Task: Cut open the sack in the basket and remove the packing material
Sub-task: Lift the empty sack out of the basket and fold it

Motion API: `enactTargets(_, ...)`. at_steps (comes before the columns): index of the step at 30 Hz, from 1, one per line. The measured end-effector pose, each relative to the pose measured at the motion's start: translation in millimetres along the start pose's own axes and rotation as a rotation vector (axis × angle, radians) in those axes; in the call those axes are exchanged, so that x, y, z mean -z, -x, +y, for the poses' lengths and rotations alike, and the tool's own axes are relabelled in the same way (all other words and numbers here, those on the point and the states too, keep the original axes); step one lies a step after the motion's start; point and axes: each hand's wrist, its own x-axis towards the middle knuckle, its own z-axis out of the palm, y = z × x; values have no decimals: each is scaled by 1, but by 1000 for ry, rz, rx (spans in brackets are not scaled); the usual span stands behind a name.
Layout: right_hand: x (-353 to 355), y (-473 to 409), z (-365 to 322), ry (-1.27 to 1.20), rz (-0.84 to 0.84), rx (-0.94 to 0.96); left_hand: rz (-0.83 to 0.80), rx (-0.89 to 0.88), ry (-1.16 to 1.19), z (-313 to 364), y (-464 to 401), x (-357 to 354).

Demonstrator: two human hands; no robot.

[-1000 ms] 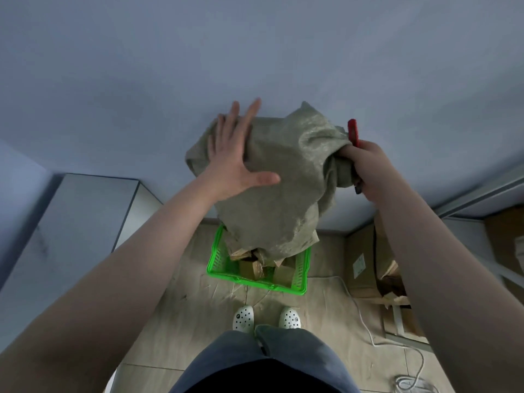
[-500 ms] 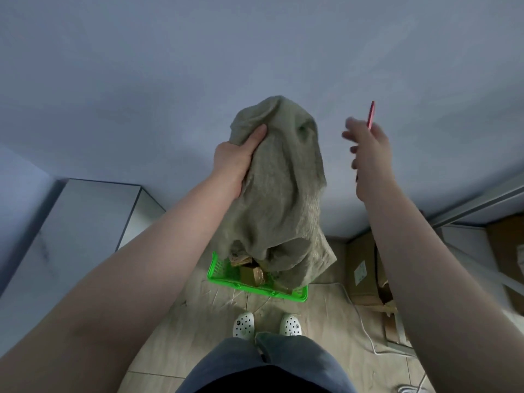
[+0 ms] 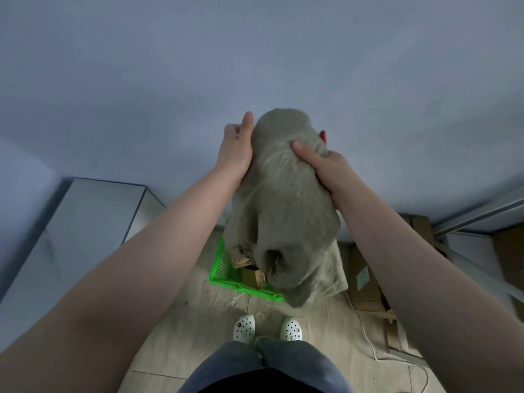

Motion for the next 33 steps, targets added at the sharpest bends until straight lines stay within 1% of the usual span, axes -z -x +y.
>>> enactTargets(1, 1, -5, 4, -124, 89, 39, 58, -16, -70, -8, -5, 1)
enactTargets(2, 3, -9, 5, -243, 172, 89, 80, -19, -139, -12, -4, 1)
enactTargets(3, 4, -11, 6, -335, 242, 139, 55, 5, -180, -18, -1, 0)
enactTargets(4, 4, -14, 8, -396, 278, 175, -13, 41, -151, -21, 5, -2)
enactTargets(5, 1, -15, 10, -437, 271, 179, -133, 138, -28, -24, 13, -6)
enactTargets(6, -3, -15, 12, -479, 208, 137, -273, 285, 158, -26, 19, -10)
enactTargets(7, -9, -10, 13, -520, 80, 54, -388, 403, 342, -27, 24, -13)
enactTargets(8, -15, -8, 17, -540, -82, -27, -439, 464, 484, -29, 25, -13)
enactTargets(9, -21, -2, 20, -548, -206, -102, -441, 482, 587, -30, 24, -13)
enactTargets(10, -23, 0, 25, -513, -242, -171, -423, 476, 644, -30, 21, -13)
enactTargets(11, -25, 2, 30, -436, -203, -219, -398, 469, 667, -33, 17, -12)
enactTargets(12, -23, 1, 36, -350, -106, -240, -381, 465, 660, -33, 15, -10)
enactTargets(13, -20, 2, 41, -258, 21, -218, -369, 467, 622, -34, 14, -9)
enactTargets(14, -16, 0, 45, -157, 122, -157, -366, 475, 583, -35, 14, -9)
enactTargets(15, -12, -2, 46, -56, 166, -94, -359, 490, 545, -36, 15, -8)
enactTargets(17, -9, -5, 46, 150, 173, -15, -354, 527, 496, -39, 16, -8)
enactTargets(18, -8, -8, 46, 254, 217, 13, -347, 542, 480, -39, 18, -8)
enactTargets(19, -6, -8, 43, 329, 297, 53, -310, 549, 479, -39, 18, -9)
enactTargets(20, -2, -8, 39, 378, 403, 103, -238, 550, 489, -41, 18, -10)
enactTargets(21, 1, -6, 35, 381, 487, 180, -141, 543, 508, -42, 18, -11)
enactTargets(22, 3, -3, 30, 327, 503, 253, -27, 525, 528, -43, 17, -12)
enactTargets(23, 2, 1, 24, 252, 439, 300, 77, 500, 540, -44, 17, -12)
enactTargets(24, -3, 6, 19, 231, 326, 298, 140, 475, 538, -44, 16, -14)
enactTargets(25, -11, 10, 17, 300, 201, 266, 158, 455, 534, -44, 15, -17)
enactTargets(26, -20, 11, 20, 432, 115, 228, 130, 446, 528, -42, 16, -20)
enactTargets(27, -27, 11, 24, 534, 82, 183, 65, 446, 533, -38, 18, -23)
enactTargets(28, -30, 11, 26, 540, 78, 133, -28, 459, 553, -35, 21, -27)
enactTargets(29, -30, 9, 26, 440, 75, 87, -122, 484, 579, -33, 22, -27)
enactTargets(30, -27, 7, 27, 281, 53, 47, -204, 513, 618, -32, 21, -27)
enactTargets(31, -23, 6, 27, 125, 23, 9, -253, 533, 636, -31, 21, -24)
enactTargets(33, -14, 2, 33, -91, 9, -63, -255, 509, 605, -31, 15, -19)
